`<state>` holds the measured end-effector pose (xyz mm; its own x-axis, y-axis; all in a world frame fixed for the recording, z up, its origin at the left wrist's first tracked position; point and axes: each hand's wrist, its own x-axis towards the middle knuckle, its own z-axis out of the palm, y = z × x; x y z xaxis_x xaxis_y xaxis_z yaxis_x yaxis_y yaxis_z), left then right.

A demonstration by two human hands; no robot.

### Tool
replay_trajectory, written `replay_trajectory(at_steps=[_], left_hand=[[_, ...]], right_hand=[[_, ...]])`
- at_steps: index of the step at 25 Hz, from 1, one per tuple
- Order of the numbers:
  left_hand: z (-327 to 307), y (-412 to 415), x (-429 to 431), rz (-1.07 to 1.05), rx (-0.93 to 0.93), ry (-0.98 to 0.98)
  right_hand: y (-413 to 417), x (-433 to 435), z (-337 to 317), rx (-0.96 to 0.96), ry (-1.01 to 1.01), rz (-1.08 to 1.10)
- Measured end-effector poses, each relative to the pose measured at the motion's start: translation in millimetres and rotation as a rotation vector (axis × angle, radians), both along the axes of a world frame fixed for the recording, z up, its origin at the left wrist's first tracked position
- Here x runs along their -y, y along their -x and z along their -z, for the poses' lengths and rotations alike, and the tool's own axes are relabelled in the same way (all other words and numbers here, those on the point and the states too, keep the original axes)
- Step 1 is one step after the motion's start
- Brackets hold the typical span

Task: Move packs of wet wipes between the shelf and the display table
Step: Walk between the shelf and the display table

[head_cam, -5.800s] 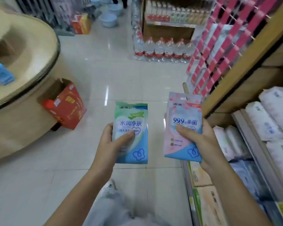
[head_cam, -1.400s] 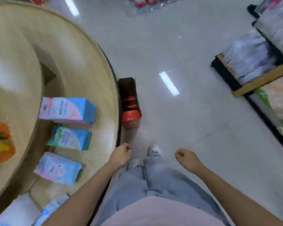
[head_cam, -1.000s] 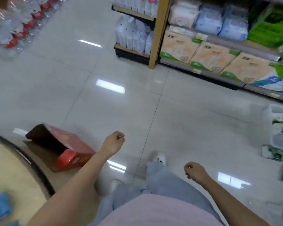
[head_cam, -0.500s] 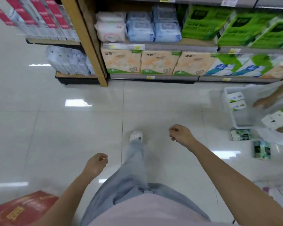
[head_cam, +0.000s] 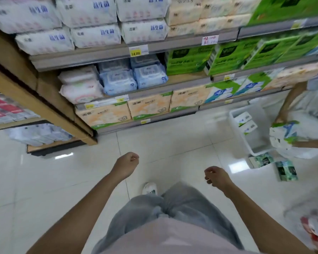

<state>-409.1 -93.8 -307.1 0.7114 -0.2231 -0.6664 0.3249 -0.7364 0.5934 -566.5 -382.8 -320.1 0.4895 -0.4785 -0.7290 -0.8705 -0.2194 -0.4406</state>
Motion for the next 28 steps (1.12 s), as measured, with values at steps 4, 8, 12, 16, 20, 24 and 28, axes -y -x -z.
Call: replay_trajectory(at_steps=[4, 8, 12, 16, 20, 24, 28], left_hand=[[-10.0, -70.0, 58.0, 0.063, 0.008, 0.021], [-11.1, -121.0, 114.8, 0.03, 0.017, 0.048], [-36.4, -175.4, 180.5, -0.054, 0.105, 0.177], [-102.2, -225.6, 242.8, -0.108, 0.301, 0.397], [-196.2, -267.1, 277.9, -0.136, 0.559, 0.609], [-290.1, -314.5, 304.4, -0.051, 0.892, 0.764], [-345.9, -375.5, 358.0, -0.045, 1.11, 0.637]], right_hand=[[-40.7, 39.6, 7.9, -0.004, -0.028, 0.099], [-123.6, 90.4, 3.6, 0.064, -0.038, 0.044], [-231.1, 147.3, -41.1, 0.224, -0.012, -0.1], [-332.4, 192.0, -120.3, 0.561, 0.071, -0.292], [-398.4, 208.4, -219.5, 0.932, 0.055, -0.333], [-441.4, 219.8, -299.8, 1.355, 0.157, -0.193], [-491.3, 241.2, -341.2, 1.375, 0.302, -0.063]])
